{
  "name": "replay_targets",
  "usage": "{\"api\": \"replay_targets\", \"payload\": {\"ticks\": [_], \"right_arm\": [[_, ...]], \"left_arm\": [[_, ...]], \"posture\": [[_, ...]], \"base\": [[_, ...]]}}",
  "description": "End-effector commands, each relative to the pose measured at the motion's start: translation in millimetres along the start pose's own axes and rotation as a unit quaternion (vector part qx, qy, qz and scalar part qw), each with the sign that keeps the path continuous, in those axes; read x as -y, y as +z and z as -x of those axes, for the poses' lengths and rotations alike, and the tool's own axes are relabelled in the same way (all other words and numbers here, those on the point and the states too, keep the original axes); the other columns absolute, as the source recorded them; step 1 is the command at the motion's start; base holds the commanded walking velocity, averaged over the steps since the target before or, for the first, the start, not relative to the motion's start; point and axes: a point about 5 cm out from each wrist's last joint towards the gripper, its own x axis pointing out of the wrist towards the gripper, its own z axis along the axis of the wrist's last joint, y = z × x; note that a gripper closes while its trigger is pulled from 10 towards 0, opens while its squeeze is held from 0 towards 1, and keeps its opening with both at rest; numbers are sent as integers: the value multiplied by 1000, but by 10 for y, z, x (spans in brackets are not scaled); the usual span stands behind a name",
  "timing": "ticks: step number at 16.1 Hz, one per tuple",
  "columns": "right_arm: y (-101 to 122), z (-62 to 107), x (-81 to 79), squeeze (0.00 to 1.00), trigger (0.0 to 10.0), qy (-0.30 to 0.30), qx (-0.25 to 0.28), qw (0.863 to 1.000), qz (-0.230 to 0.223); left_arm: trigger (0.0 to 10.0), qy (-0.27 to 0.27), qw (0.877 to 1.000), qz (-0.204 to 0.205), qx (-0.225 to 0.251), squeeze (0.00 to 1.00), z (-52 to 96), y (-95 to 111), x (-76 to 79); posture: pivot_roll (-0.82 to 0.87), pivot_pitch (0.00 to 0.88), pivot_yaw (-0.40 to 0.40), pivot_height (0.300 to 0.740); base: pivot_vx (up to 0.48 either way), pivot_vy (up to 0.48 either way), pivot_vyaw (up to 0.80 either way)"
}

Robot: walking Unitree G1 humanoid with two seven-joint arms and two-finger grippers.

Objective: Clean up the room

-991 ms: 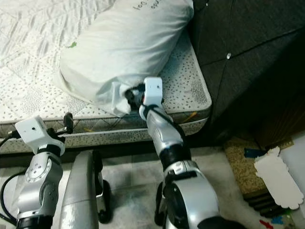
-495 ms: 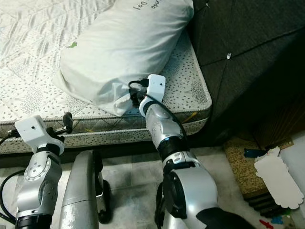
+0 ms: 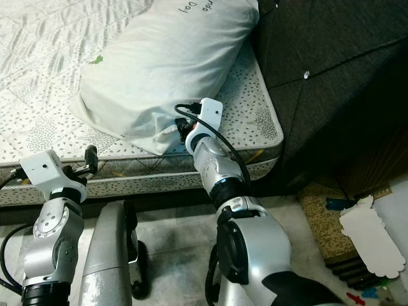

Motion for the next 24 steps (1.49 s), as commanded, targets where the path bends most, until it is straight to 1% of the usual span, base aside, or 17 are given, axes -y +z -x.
{"api": "replay_targets", "payload": {"ticks": [1,2,3,5,6,7,9,11,12,13,16,17,18,20,21,22,24], "right_arm": [[40,-11,-40,0,0,6,10,1000,-9],[37,-9,-30,0,0,6,11,1000,-10],[24,-2,21,0,0,1,12,1000,-13],[79,4,110,0,0,-12,24,1000,-1],[141,5,165,0,0,-20,32,999,6],[294,18,300,0,0,-39,52,998,20],[621,89,625,0,0,-91,90,991,34],[906,211,940,0,0,-144,127,980,52],[1020,292,1106,0,0,-176,142,972,65],[1152,418,1328,0,0,-219,159,959,78],[1324,697,1735,0,0,-301,188,930,99],[1323,772,1844,0,0,-318,189,923,103],[1279,837,1949,0,0,-330,183,920,105],[1138,901,2070,0,0,-343,168,918,109],[990,914,2116,0,0,-346,153,919,113],[848,889,2104,0,0,-338,139,923,121],[583,801,2008,0,0,-308,113,937,125]], "left_arm": [[10000,8,1000,-4,-10,0,16,-46,-32],[10000,8,1000,-4,-10,0,13,-47,-34],[10000,8,1000,-5,-11,0,5,-51,-38],[10000,6,1000,-4,-11,0,-6,-51,-21],[10000,6,1000,-4,-11,0,-12,-53,-21],[10000,7,1000,-4,-12,0,-23,-59,-22],[10000,6,1000,-4,-11,0,-40,-56,-9],[10000,-5,1000,-9,-3,0,-47,-40,26],[10000,-7,1000,-10,-3,0,-50,-39,36],[10000,-8,1000,-10,-2,0,-66,-34,39],[10000,-8,1000,-14,0,0,-101,-21,23],[10000,-10,1000,-15,0,0,-117,-17,20],[10000,-13,1000,-18,0,0,-133,-10,23],[10000,-16,1000,-21,1,0,-159,-3,31],[10000,-20,1000,-23,2,0,-168,6,45],[10000,-21,999,-24,2,0,-181,8,46],[10000,-21,999,-26,-1,0,-197,-2,37]], "posture": [[136,232,-50,532],[137,230,-49,532],[143,222,-48,532],[144,214,-47,532],[142,207,-46,532],[138,198,-45,532],[133,189,-45,532],[128,180,-46,532],[128,174,-46,532],[129,161,-42,532],[127,145,-29,532],[124,139,-21,532],[124,134,-17,532],[124,127,-8,532],[123,124,-5,532],[120,122,1,532],[113,120,11,532]], "base": [[0,0,0],[0,0,0],[0,0,0],[0,0,0],[0,0,0],[0,0,0],[0,0,0],[0,0,0],[0,0,0],[0,0,0],[0,0,0],[0,0,0],[0,0,0],[0,0,0],[0,0,0],[0,0,0],[0,0,0]]}}
